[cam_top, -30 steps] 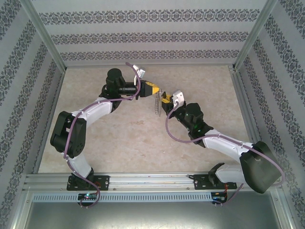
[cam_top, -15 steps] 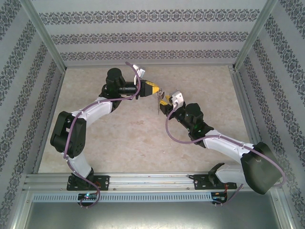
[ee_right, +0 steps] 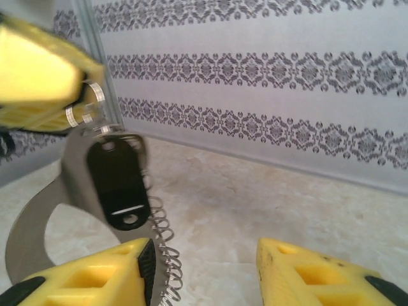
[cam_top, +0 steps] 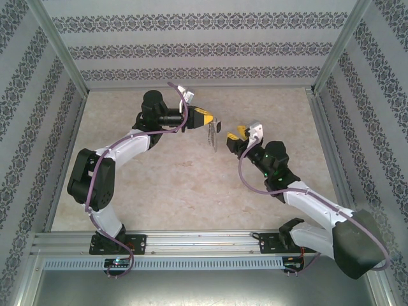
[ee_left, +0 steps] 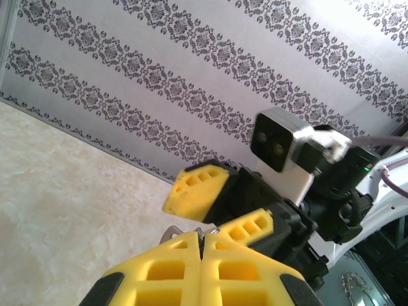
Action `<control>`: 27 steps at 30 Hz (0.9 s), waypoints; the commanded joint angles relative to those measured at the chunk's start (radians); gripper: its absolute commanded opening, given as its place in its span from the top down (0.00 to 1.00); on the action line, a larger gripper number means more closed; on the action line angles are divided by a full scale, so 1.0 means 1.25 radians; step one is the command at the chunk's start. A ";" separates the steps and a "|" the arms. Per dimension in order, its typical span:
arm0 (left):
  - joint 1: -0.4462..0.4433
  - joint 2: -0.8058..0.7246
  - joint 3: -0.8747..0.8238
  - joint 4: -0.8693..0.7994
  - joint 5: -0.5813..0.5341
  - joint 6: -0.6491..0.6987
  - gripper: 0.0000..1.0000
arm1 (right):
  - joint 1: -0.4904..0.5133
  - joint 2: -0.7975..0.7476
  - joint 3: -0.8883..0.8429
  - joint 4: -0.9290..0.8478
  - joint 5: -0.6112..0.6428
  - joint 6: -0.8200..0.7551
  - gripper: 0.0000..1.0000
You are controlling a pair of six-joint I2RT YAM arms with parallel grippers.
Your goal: Put the keys on the keyring
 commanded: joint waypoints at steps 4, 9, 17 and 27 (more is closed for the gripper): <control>-0.009 -0.006 0.026 0.028 0.014 -0.001 1.00 | -0.105 0.030 0.069 0.015 -0.283 0.132 0.41; -0.011 -0.001 0.028 0.043 0.020 -0.014 1.00 | -0.149 0.136 0.153 0.040 -0.464 0.189 0.41; -0.010 -0.002 0.028 0.042 0.027 -0.017 1.00 | -0.148 0.225 0.227 0.055 -0.611 0.226 0.42; -0.011 0.007 0.038 0.046 0.036 -0.026 1.00 | -0.142 0.276 0.256 0.064 -0.686 0.243 0.45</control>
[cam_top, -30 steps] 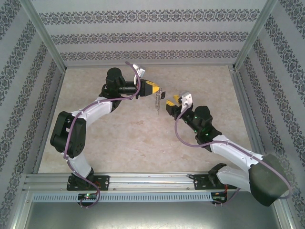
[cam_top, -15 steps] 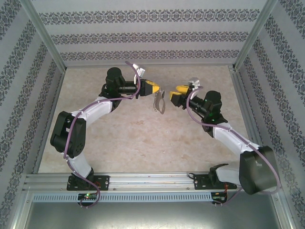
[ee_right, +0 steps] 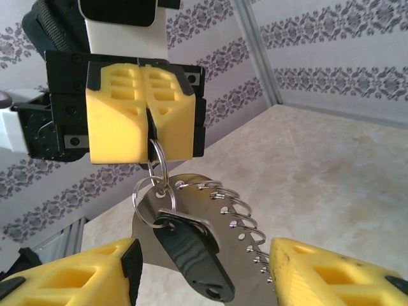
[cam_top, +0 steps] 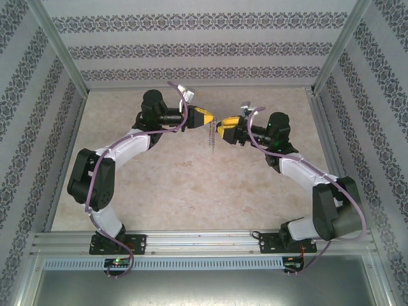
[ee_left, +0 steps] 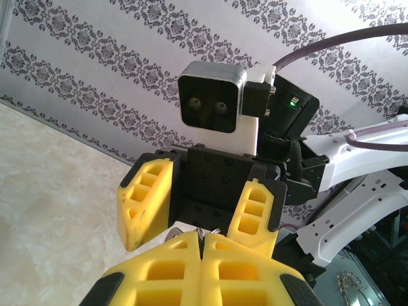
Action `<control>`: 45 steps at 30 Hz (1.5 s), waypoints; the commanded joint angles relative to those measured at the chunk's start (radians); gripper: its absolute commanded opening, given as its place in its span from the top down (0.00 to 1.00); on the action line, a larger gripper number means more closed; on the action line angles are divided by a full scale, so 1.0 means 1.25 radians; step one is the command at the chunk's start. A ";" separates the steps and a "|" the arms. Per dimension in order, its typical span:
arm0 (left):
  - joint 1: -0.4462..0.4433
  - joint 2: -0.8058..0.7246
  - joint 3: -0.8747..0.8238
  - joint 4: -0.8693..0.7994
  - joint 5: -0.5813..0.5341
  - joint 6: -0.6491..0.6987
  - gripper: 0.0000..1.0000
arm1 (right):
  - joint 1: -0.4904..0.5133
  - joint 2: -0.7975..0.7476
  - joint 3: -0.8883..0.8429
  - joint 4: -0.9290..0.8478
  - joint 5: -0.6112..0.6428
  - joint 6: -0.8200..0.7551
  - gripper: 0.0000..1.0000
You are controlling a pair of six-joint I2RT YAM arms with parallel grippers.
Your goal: Put the keys on the keyring
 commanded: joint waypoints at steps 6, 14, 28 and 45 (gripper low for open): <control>-0.011 0.016 0.034 0.065 0.034 -0.033 1.00 | 0.011 0.035 0.045 0.065 -0.064 0.028 0.47; -0.012 0.015 0.033 0.068 0.028 -0.034 1.00 | 0.018 0.041 0.045 0.069 -0.091 0.029 0.69; -0.011 0.012 0.039 0.068 0.016 -0.028 1.00 | 0.024 0.039 0.018 0.058 -0.100 0.019 0.97; -0.012 0.008 0.034 0.073 0.015 -0.030 1.00 | 0.058 0.043 0.031 0.006 -0.073 -0.018 1.00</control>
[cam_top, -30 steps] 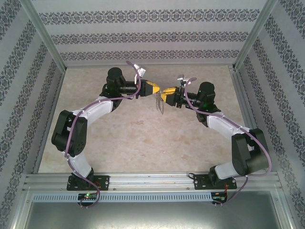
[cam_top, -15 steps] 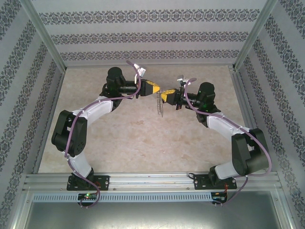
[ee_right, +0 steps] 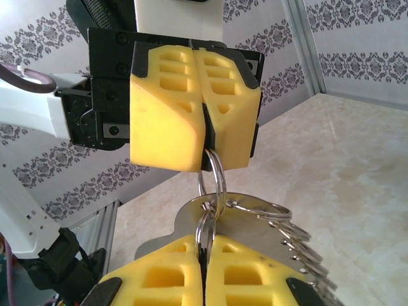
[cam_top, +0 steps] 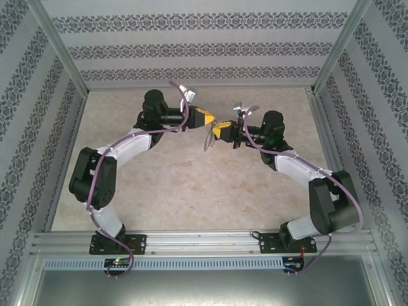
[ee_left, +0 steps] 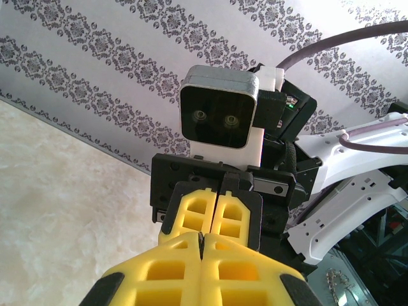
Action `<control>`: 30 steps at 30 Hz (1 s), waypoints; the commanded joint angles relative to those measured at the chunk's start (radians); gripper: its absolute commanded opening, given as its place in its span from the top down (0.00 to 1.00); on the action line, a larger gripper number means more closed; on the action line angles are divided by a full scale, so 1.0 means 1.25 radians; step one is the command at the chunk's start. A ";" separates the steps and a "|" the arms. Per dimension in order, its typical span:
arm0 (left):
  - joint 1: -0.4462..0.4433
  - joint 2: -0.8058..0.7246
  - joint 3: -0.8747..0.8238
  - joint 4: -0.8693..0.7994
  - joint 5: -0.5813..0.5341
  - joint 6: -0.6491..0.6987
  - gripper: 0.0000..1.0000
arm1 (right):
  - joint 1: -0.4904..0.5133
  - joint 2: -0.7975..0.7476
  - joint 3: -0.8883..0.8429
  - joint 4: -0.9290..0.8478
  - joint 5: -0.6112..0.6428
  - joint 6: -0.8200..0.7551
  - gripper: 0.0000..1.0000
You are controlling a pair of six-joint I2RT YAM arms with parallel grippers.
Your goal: Put the keys on the keyring
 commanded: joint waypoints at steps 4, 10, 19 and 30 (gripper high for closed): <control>-0.009 -0.007 0.025 0.063 0.001 0.000 1.00 | 0.029 0.006 0.010 -0.035 0.000 -0.043 1.00; -0.009 -0.009 0.028 0.061 0.000 0.000 1.00 | 0.030 -0.027 -0.014 -0.053 0.007 -0.046 0.59; -0.008 -0.006 0.033 0.058 0.003 0.001 1.00 | -0.004 -0.168 -0.113 -0.099 0.044 -0.061 0.50; -0.009 -0.006 0.031 0.065 0.007 -0.005 1.00 | -0.050 -0.193 -0.088 -0.049 0.198 0.045 0.51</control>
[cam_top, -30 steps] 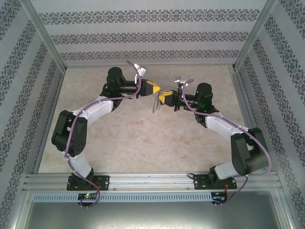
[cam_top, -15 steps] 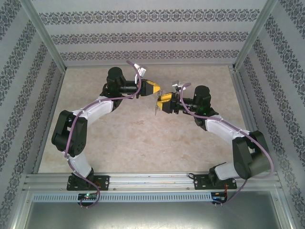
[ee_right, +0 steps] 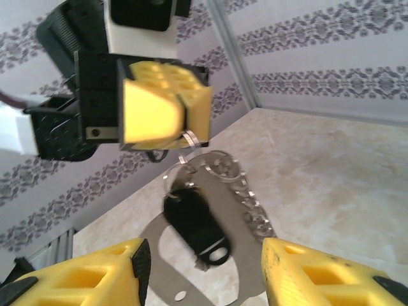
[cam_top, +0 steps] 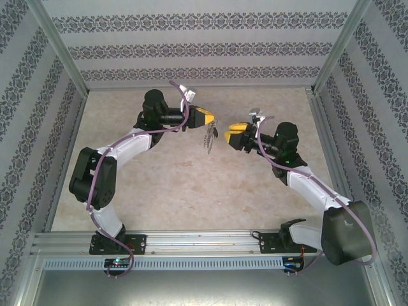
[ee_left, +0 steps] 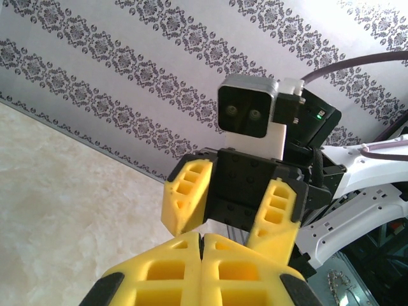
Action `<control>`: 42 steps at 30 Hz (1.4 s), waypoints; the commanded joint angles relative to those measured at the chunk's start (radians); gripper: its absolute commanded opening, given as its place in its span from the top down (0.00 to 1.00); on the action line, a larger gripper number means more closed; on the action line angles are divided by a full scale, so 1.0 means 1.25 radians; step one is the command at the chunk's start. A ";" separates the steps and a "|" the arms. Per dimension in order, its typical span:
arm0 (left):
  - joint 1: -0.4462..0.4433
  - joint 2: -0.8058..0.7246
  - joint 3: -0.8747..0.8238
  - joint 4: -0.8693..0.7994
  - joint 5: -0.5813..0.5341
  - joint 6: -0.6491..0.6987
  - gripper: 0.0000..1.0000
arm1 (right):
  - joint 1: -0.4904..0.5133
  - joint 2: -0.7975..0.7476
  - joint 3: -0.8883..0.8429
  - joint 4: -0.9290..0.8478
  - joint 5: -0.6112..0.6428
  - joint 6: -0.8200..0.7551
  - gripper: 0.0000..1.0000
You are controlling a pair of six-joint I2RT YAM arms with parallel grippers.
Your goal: Put the keys on the keyring
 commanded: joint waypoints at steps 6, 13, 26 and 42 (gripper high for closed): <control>-0.007 -0.006 0.027 0.067 0.009 -0.008 1.00 | -0.001 0.075 0.081 0.116 -0.015 0.112 0.56; -0.008 -0.005 0.027 0.077 0.008 -0.015 1.00 | 0.021 0.138 0.123 0.176 -0.073 0.149 0.59; -0.008 -0.005 0.025 0.078 0.009 -0.017 1.00 | 0.045 0.190 0.140 0.234 -0.090 0.178 0.68; -0.008 -0.004 0.020 0.088 0.007 -0.020 1.00 | 0.050 0.221 0.154 0.274 -0.115 0.205 0.98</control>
